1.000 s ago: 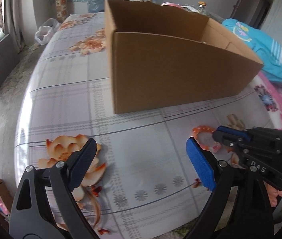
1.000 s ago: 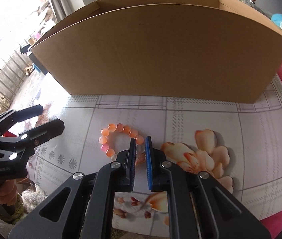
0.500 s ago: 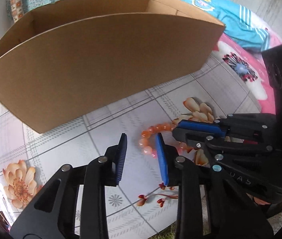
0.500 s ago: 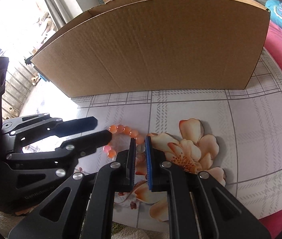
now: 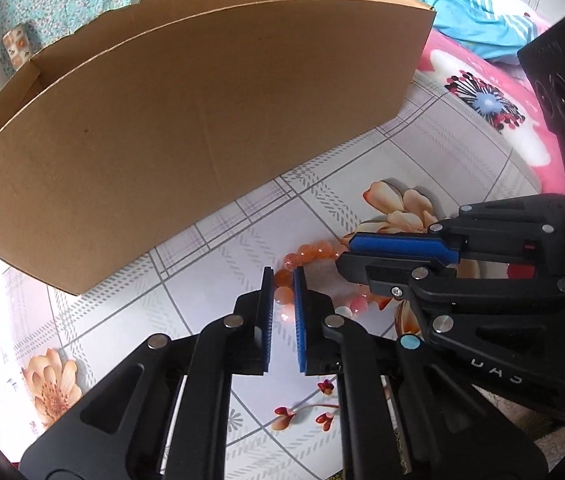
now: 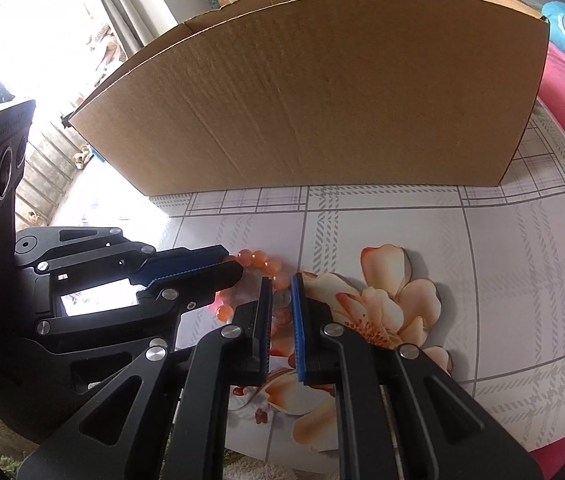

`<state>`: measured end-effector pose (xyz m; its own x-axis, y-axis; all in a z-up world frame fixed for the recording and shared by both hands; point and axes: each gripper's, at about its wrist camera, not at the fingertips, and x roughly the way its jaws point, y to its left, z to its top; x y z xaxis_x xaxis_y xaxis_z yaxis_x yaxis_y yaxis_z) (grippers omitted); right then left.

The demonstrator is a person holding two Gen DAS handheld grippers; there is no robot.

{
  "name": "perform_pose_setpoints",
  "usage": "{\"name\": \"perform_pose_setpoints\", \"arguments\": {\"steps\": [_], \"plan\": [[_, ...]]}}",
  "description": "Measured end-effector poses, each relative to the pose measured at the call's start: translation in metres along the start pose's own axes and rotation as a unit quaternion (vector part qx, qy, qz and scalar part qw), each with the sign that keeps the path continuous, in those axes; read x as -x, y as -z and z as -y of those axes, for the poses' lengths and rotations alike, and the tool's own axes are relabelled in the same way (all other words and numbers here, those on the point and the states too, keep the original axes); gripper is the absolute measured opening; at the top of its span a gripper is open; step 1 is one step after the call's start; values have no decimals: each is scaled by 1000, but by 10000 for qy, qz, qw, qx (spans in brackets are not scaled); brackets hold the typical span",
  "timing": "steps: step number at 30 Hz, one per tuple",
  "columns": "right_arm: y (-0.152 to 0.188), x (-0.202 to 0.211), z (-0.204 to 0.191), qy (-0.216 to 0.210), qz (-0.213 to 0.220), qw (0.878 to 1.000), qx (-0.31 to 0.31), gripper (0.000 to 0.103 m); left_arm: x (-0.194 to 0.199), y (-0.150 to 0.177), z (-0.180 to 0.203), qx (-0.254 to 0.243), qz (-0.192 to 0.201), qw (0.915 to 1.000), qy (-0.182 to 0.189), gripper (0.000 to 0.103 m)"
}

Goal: Organize jewelry
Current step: 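Close the right tool on the orange bead bracelet while the left tool approaches, then carry the orange bracelet into the box and open the right tool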

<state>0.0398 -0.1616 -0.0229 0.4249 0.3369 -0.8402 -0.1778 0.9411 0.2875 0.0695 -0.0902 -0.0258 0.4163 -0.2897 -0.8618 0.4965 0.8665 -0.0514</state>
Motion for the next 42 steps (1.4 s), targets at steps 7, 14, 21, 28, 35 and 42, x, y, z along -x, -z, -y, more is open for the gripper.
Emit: {"name": "perform_pose_setpoints", "arguments": {"steps": [7,14,21,28,35,42], "plan": [[-3,18,6,3,106,9999,-121,10,25,-5,4,-98,306,9991,293,8],[-38,89,-5,152,990,9946,278,9,94,-43,2,-372,1118,9896,822,9],[-118,112,2,311,1197,9870,1027,9,112,-124,-15,-509,1423,9831,1036,9],[-187,36,29,597,-479,9847,1564,10,10,-189,-65,353,-262,9832,1773,9],[-200,-19,26,1188,-1278,9569,2320,10,-71,-193,-85,1330,-1462,9521,2333,9],[-203,-16,22,1261,-1225,9563,2334,18,-73,-187,-93,1576,-1540,9466,2352,37]]}}
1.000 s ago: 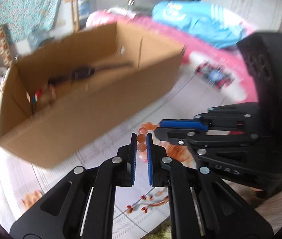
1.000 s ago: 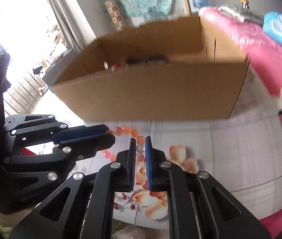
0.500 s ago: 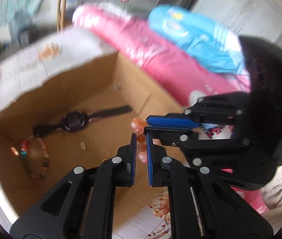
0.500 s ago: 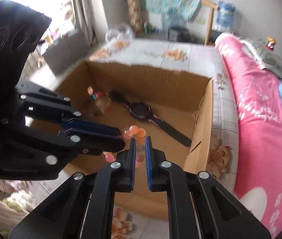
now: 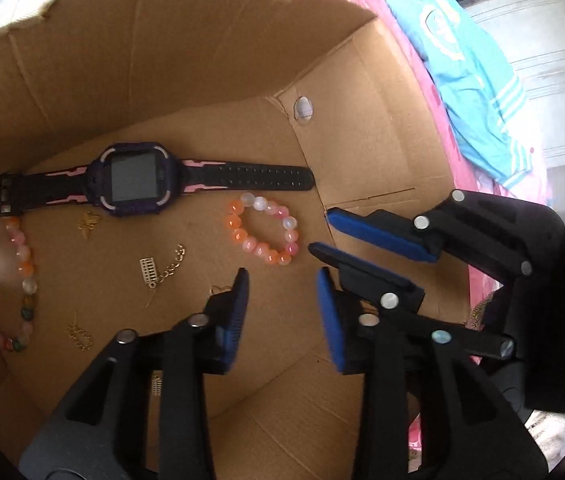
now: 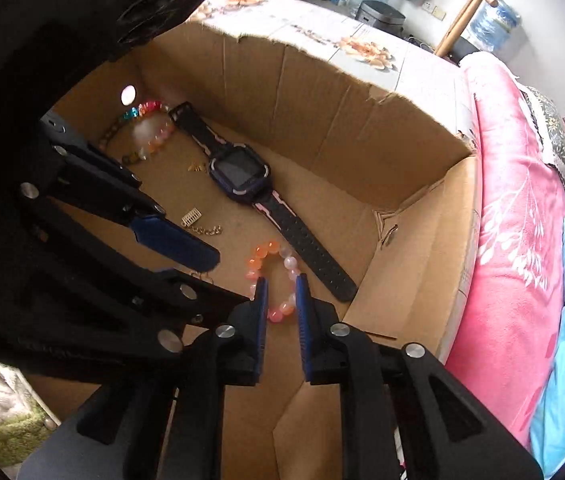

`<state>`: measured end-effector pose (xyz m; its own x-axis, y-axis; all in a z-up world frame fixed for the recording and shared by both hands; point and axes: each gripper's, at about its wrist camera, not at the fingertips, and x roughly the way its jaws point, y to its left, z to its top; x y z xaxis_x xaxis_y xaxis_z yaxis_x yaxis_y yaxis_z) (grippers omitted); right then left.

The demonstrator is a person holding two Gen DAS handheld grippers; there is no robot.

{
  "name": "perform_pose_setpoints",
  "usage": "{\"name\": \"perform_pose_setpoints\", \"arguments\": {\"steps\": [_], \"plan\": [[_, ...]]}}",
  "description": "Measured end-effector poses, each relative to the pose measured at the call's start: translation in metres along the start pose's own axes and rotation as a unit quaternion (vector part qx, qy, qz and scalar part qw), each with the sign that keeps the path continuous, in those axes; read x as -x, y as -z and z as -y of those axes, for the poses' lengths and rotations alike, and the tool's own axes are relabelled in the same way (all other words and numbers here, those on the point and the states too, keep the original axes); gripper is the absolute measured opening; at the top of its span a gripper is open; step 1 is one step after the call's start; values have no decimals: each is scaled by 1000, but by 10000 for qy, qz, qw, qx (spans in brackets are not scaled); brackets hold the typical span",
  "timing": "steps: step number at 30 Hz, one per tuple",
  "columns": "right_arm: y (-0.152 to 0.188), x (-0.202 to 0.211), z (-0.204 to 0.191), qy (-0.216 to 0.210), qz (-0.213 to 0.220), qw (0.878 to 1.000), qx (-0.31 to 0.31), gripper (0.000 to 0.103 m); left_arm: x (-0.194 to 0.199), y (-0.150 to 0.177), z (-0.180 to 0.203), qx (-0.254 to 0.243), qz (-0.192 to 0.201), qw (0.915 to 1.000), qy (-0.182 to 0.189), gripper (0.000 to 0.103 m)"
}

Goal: Organize jewelry

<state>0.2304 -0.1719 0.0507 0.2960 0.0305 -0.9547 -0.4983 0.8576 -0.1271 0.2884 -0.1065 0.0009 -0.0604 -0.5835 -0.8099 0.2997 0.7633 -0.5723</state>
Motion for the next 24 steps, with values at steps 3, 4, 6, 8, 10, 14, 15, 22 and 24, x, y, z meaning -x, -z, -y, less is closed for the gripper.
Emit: {"name": "perform_pose_setpoints", "arguments": {"steps": [3,4,6,8,10,14,15,22,24], "plan": [[3,17,8,-63,311,9993,-211,25,15,7,1,-74,206,9997,-56,38],[5,28,11,-96,469,9983,-324,27,24,10,4,-129,325,9994,-62,40],[11,50,15,-111,787,9953,-562,34,47,25,14,-343,645,9971,-193,45],[23,78,17,-229,1220,9890,-811,43,73,43,27,-651,1030,9915,-453,57],[40,112,14,-239,1722,9785,-1109,57,100,65,41,-967,1450,9823,-680,69],[76,155,-4,-312,2459,9582,-1427,76,149,111,53,-1306,2292,9591,-1023,87],[82,159,-9,-320,2545,9555,-1454,79,159,127,52,-1262,2494,9533,-1148,88],[120,156,-42,-65,2643,9442,-1964,92,191,192,32,-395,3259,9201,-2138,94],[126,151,-48,105,2569,9430,-2112,93,193,204,23,-150,3382,9114,-2342,94]]}}
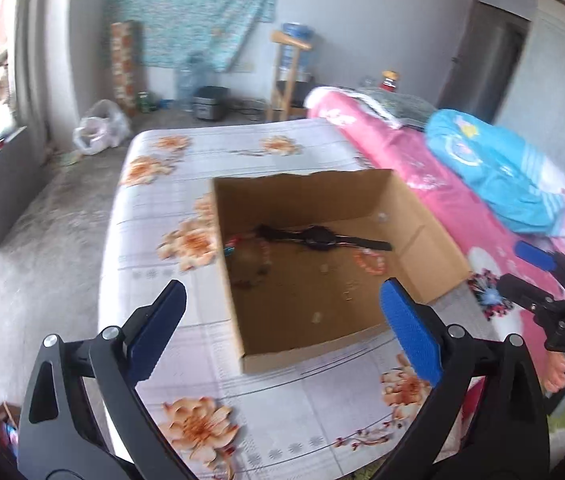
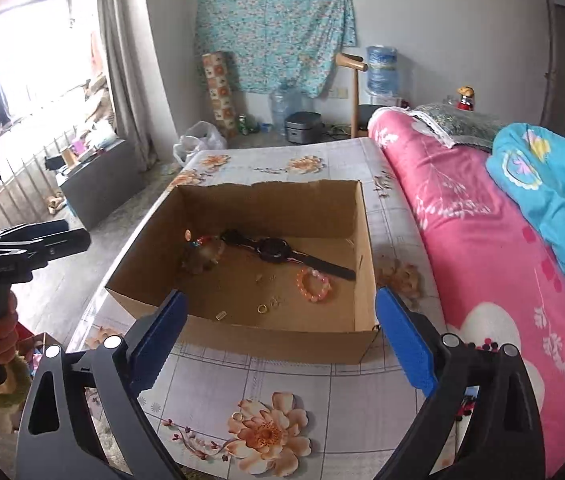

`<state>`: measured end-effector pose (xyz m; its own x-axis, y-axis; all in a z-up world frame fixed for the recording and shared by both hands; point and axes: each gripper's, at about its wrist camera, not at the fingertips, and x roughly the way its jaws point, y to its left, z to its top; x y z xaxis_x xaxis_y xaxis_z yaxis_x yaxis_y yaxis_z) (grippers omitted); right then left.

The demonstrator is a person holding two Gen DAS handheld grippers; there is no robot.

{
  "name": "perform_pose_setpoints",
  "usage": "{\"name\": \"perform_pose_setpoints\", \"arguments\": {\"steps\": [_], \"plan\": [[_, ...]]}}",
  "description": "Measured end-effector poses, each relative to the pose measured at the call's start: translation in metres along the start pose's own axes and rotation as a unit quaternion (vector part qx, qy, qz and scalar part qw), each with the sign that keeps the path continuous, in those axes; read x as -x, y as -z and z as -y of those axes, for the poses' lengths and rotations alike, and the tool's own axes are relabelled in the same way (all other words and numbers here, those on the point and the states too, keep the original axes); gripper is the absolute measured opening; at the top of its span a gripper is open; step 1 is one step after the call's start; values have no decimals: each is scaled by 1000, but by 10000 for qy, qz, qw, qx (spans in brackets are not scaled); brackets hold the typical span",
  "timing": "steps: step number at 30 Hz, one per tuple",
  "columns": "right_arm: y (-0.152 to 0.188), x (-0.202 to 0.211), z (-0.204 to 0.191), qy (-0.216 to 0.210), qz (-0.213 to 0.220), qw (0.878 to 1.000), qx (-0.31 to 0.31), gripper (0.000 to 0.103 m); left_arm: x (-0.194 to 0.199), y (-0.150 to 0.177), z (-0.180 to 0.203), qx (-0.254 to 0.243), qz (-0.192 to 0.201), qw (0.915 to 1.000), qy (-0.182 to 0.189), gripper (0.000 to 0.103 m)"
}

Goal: Organize jewelry

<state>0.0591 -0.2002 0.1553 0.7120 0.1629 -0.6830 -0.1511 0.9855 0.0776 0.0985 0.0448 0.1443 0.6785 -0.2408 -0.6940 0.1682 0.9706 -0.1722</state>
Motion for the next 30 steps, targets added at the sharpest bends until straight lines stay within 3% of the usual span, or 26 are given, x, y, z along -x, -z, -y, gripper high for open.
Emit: {"name": "perform_pose_setpoints", "arguments": {"steps": [3,7,11,18,21,24,30], "plan": [[3,0,-5,311,67,9995,-58,96,11,12,-14,165,100,9991,-377,95],[0,1,-15,860,198,9961,62,96,10,21,-15,159,71,9928,-1189,95],[3,0,-21,1186,270,9926,65,96,4,24,-14,114,-6,9935,-1135,95],[11,-23,-18,771,17,9960,-448,96,-14,37,2,211,-245,9958,-858,95],[23,-39,-16,623,-284,9960,-567,96,-28,45,10,86,-514,9934,-1018,95],[39,-61,-19,788,-759,9930,-449,96,-42,54,19,-61,-764,9898,-1197,95],[60,-91,-13,809,-1419,9853,-503,96,-67,61,24,70,-1245,9854,-1158,94]]}}
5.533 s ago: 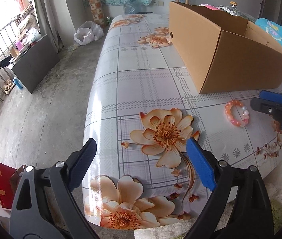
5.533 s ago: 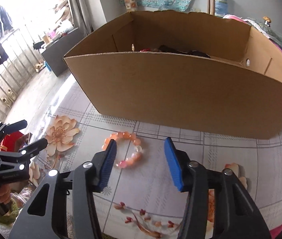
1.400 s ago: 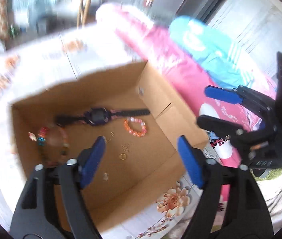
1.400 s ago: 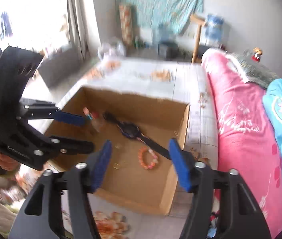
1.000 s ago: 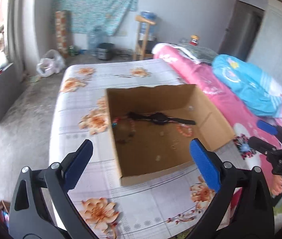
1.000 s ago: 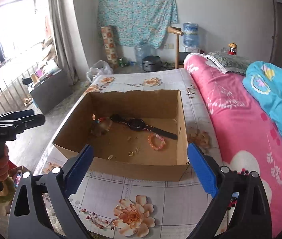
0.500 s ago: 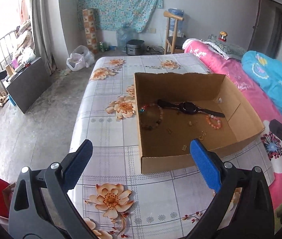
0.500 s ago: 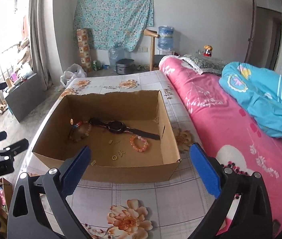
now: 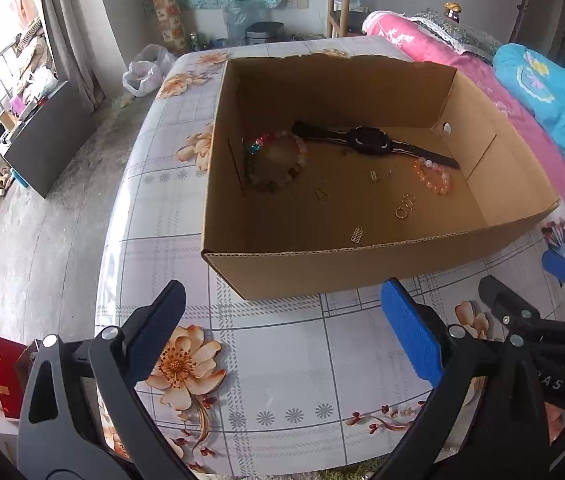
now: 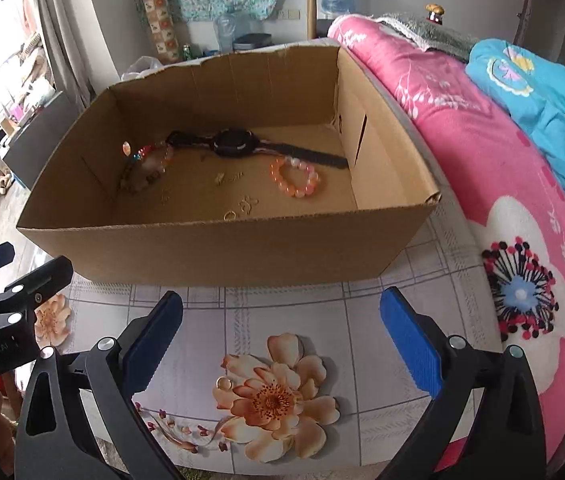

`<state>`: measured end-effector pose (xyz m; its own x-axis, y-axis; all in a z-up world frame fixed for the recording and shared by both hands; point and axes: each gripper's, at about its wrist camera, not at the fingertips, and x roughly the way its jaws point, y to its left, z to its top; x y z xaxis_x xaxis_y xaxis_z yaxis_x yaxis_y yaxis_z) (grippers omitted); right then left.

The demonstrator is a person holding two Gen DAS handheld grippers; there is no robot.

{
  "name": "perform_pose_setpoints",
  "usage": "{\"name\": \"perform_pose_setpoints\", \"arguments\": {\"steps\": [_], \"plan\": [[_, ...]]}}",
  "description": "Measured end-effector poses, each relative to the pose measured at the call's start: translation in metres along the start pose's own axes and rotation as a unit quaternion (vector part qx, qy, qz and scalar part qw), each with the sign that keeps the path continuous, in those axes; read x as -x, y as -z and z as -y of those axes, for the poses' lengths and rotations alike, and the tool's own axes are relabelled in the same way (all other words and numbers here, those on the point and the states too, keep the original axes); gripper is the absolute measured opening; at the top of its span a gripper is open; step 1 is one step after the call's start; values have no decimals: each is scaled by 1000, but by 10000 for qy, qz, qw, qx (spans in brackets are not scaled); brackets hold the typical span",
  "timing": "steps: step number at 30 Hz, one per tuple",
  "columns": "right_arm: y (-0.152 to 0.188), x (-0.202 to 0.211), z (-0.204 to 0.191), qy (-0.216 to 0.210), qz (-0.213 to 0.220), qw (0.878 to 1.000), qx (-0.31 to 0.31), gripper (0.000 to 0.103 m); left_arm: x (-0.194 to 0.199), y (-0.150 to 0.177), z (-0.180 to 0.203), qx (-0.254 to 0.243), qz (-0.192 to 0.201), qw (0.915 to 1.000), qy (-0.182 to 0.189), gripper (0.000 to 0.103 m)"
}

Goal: Organize jewelry

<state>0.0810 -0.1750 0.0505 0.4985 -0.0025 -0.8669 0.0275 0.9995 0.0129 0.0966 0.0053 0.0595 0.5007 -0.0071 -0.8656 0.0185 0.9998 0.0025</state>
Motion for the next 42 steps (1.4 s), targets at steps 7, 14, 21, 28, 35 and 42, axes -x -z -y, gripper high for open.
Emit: {"name": "perform_pose_setpoints", "arguments": {"steps": [7,14,21,28,35,42], "plan": [[-6,-3,0,140,-9,9999,76,96,-6,-7,6,93,-85,9999,-22,94],[-9,-5,0,148,-52,9998,157,96,-10,-9,4,226,-216,9995,27,94],[-12,-6,5,78,-68,9999,46,96,-16,-9,1,283,-326,9991,-6,94],[-15,-3,5,62,-31,10000,31,96,-18,-9,3,248,-364,9990,19,94],[-15,-2,4,38,-27,10000,59,96,-18,-8,3,239,-381,9990,25,94],[-14,-2,3,72,-40,10000,53,96,-18,-6,2,243,-371,9990,29,94]]}}
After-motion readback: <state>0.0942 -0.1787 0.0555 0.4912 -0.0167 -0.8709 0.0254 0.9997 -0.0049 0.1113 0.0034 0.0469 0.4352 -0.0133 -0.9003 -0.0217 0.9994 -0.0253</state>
